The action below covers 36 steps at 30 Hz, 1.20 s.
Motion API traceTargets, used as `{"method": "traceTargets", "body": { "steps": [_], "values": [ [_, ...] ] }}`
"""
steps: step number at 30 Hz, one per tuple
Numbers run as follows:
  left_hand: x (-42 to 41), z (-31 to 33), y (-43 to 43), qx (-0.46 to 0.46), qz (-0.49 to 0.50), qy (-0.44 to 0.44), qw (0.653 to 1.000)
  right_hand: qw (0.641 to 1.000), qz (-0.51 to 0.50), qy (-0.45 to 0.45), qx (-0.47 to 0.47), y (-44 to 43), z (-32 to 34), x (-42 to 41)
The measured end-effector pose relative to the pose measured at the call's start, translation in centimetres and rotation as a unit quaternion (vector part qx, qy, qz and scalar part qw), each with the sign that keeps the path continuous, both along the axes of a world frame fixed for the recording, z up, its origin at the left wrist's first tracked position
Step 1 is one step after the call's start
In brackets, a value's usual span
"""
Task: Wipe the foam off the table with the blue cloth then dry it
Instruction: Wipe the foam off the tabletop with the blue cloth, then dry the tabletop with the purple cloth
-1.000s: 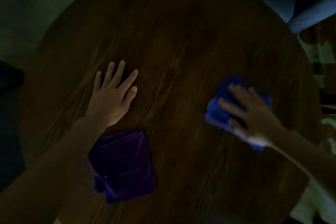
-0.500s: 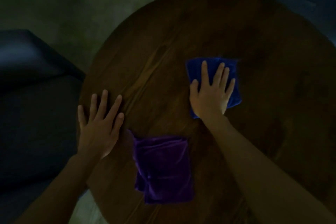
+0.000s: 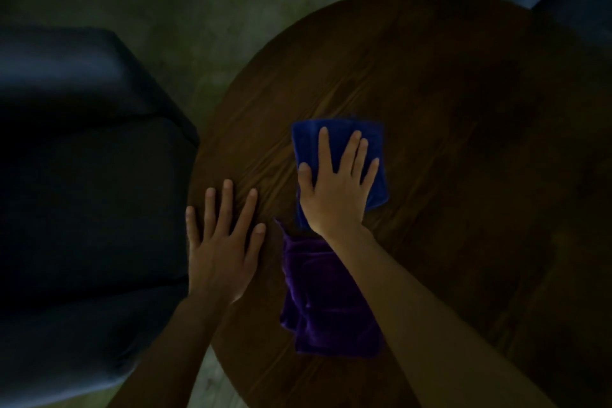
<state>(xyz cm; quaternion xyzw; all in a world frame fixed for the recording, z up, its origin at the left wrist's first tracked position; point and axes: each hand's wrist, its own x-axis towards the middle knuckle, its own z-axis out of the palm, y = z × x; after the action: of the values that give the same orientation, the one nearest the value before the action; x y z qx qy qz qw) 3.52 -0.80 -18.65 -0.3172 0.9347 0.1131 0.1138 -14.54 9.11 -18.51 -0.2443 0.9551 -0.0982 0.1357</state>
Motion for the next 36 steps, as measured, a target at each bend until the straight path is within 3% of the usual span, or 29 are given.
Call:
{"method": "traceTargets", "body": {
  "steps": [7, 12, 20, 28, 31, 36],
  "values": [
    [0.6, -0.1, 1.2, 0.003, -0.018, -0.014, 1.0, 0.987, 0.131, 0.052, -0.076, 6.1, 0.9, 5.7],
    [1.1, 0.3, 3.8, 0.012, -0.029, -0.016, 0.999, 0.97, 0.237, 0.04, -0.031, 12.2, -0.3, 10.8],
    [1.6, 0.8, 8.6, 0.007, -0.015, -0.009, 1.0, 0.961, 0.277, 0.008, -0.014, 15.5, -0.1, 9.5],
    [-0.7, 1.0, 14.6, 0.007, -0.068, -0.03, 0.997, 0.975, 0.218, 0.024, 0.024, 26.7, -0.9, 4.4],
    [-2.3, 0.7, 17.0, 0.007, -0.119, -0.033, 0.992, 0.987, 0.15, 0.019, 0.059, 31.7, -0.9, 1.0],
    [-5.0, -0.4, 19.8, -0.005, -0.108, -0.025, 0.994, 0.994, 0.005, 0.03, 0.106, 39.2, -0.7, -4.5]
  ]
}}
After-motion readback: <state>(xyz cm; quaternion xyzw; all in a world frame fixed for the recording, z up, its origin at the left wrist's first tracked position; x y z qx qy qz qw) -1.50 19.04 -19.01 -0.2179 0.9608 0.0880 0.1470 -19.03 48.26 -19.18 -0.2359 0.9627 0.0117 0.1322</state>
